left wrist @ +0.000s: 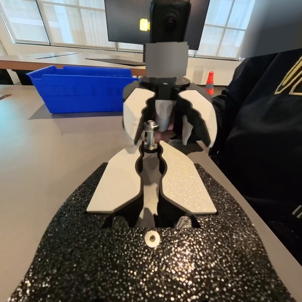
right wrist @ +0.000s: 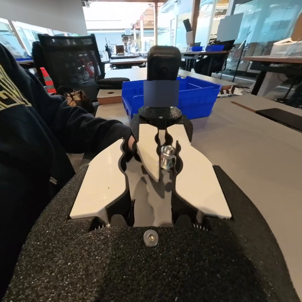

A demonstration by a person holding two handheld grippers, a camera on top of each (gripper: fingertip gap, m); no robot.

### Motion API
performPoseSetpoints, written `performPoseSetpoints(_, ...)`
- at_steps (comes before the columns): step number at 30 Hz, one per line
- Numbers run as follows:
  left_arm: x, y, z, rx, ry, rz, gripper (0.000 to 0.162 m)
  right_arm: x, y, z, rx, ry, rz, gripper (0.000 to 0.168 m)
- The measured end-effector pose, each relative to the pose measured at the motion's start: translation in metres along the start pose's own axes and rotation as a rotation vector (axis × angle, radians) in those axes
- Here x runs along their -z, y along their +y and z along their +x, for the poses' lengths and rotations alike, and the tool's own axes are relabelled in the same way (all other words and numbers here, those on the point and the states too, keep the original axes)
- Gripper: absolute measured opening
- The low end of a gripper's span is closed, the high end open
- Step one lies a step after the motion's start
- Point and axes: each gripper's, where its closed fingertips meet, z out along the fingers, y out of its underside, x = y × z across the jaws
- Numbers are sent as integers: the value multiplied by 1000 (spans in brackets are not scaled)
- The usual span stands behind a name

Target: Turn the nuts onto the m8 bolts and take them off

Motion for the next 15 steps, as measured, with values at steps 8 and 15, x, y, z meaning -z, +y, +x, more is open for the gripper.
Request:
performPoseSetpoints(8,-1,1,0,-2,-7,-10,14,48,4,-3,-7,157,39,50)
performPoseSetpoints(15,-4,6,4,-23,12,-49,14,11,-1,7,24,96,44,57)
